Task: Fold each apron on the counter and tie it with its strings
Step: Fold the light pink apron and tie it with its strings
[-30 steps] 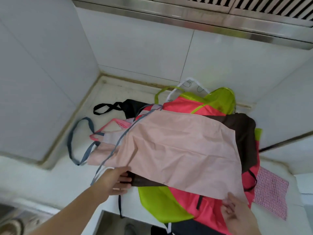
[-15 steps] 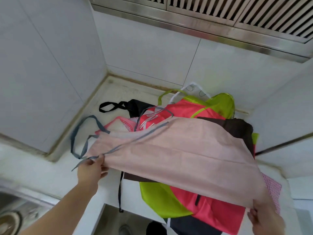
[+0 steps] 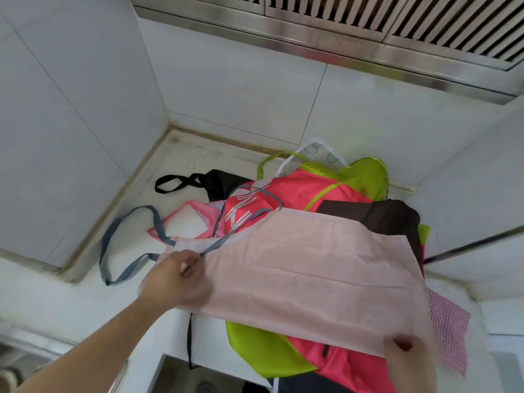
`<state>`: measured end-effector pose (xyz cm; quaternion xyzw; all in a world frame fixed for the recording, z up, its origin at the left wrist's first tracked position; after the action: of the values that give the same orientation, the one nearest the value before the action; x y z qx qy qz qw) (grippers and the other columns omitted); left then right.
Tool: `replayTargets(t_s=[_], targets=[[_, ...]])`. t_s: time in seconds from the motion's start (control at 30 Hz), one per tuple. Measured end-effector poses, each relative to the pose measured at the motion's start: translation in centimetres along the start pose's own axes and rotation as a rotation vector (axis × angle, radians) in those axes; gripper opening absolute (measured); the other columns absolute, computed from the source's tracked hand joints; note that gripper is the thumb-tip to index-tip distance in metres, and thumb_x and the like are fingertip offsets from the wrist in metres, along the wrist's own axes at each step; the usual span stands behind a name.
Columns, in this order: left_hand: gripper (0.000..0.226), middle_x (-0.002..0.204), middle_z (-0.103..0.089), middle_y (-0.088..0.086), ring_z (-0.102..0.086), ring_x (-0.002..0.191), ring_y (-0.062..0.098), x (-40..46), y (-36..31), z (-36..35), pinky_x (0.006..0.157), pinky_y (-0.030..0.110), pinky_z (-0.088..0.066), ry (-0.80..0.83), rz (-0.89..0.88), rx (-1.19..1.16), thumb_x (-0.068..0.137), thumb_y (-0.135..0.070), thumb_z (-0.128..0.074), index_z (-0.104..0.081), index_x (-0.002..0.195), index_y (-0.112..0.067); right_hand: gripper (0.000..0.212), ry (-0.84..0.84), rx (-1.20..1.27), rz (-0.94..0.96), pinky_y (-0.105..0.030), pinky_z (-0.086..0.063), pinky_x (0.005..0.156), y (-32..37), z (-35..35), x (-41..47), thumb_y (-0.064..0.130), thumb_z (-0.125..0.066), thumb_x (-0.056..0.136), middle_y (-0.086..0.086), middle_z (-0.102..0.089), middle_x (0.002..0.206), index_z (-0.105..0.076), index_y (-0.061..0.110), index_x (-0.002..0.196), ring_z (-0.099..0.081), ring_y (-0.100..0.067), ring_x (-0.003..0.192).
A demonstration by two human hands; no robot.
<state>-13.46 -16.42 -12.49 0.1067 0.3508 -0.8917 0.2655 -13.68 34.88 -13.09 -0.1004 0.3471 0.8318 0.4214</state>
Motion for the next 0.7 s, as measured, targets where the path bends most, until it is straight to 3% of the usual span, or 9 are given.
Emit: replayTargets(t_s=[0.07, 0.13, 0.2, 0.27, 0.33, 0.47, 0.57, 0.7], targets=[[0.024, 0.116, -0.064, -0.015, -0.058, 0.104, 0.008, 1.2, -1.4, -0.8, 0.093, 0.023, -0.043, 0.09, -0.137, 0.065, 0.092, -0.027, -0.065, -0.068, 0.111, -0.042, 0.017, 0.055, -0.028, 0.09, -0.041, -0.044, 0.082, 1.6, -1.4, -0.9, -0.001, -0.074, 0.082, -0.016, -0.066, 0.084, -0.066, 0.013, 0.079, -0.059, -0.033, 0.08], [0.03, 0.118, -0.06, -0.011, -0.058, 0.109, 0.012, 2.8, -2.0, -1.9, 0.095, 0.021, -0.04, 0.128, -0.176, 0.081, 0.093, -0.028, -0.061, -0.067, 0.121, -0.033, 0.025, 0.109, -0.061, 0.2, -0.039, -0.043, 0.077, 2.6, -2.5, -1.8, -0.003, -0.075, 0.08, -0.01, -0.065, 0.078, -0.064, 0.018, 0.073, -0.058, -0.029, 0.073], [0.021, 0.104, -0.059, -0.007, -0.061, 0.099, 0.019, 3.9, -3.0, -2.9, 0.083, 0.025, -0.042, 0.123, -0.189, 0.085, 0.092, -0.035, -0.058, -0.068, 0.108, -0.028, 0.023, 0.138, -0.096, 0.3, -0.035, -0.043, 0.073, 4.0, -3.1, -2.5, 0.0, -0.076, 0.081, -0.002, -0.068, 0.076, -0.066, 0.02, 0.077, -0.062, -0.02, 0.071], [0.003, 0.093, -0.056, -0.006, -0.057, 0.084, 0.018, 4.0, -4.3, -2.7, 0.068, 0.024, -0.037, 0.081, -0.161, 0.185, 0.096, -0.029, -0.063, -0.062, 0.093, -0.028, 0.016, 0.17, -0.149, 0.369, -0.02, -0.04, 0.066, 6.1, -3.2, -2.9, 0.007, -0.073, 0.087, 0.004, -0.07, 0.083, -0.066, 0.021, 0.085, -0.063, -0.011, 0.074], [0.014, 0.082, -0.06, -0.006, -0.055, 0.07, 0.014, 4.3, -5.0, -2.2, 0.055, 0.024, -0.033, 0.021, -0.143, 0.249, 0.099, -0.03, -0.063, -0.059, 0.086, -0.027, 0.014, 0.183, -0.213, 0.49, -0.013, -0.038, 0.063, 9.0, -3.2, -3.2, 0.013, -0.067, 0.092, 0.009, -0.068, 0.089, -0.062, 0.025, 0.092, -0.061, -0.006, 0.075], [0.029, 0.062, -0.059, -0.004, -0.056, 0.059, 0.017, 5.1, -5.1, -2.0, 0.049, 0.031, -0.037, 0.002, -0.147, 0.246, 0.1, -0.038, -0.063, -0.049, 0.078, -0.027, 0.03, 0.199, -0.207, 0.881, -0.028, -0.05, 0.084, 16.5, -4.1, -3.8, 0.008, -0.059, 0.096, 0.011, -0.06, 0.117, -0.061, 0.028, 0.118, -0.06, -0.005, 0.096], [0.034, 0.061, -0.061, -0.004, -0.06, 0.061, 0.019, 5.3, -5.2, -2.1, 0.056, 0.033, -0.046, 0.027, -0.157, 0.238, 0.1, -0.043, -0.062, -0.049, 0.075, -0.026, 0.044, 0.183, -0.26, 1.197, -0.033, -0.044, 0.1, 22.3, -6.6, -4.5, 0.005, -0.062, 0.092, 0.004, -0.057, 0.129, -0.061, 0.019, 0.134, -0.053, -0.017, 0.115], [0.032, 0.058, -0.063, -0.005, -0.062, 0.057, 0.014, 5.2, -5.1, -2.0, 0.057, 0.032, -0.05, 0.063, -0.178, 0.188, 0.098, -0.044, -0.065, -0.052, 0.074, -0.029, 0.029, 0.163, -0.597, 1.286, -0.042, -0.039, 0.092, 26.5, -11.2, -4.5, 0.032, -0.066, 0.095, 0.004, -0.062, 0.116, -0.063, 0.024, 0.123, -0.049, -0.026, 0.112]])
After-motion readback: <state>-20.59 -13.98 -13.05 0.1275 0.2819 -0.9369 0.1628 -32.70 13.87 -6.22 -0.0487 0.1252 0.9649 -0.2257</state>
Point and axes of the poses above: each hand's wrist, its own x-axis towards the middle knuckle, its own z-axis out of the back of the hand, y = z × x, the point moved 5 cm from there along x, towards the middle knuckle
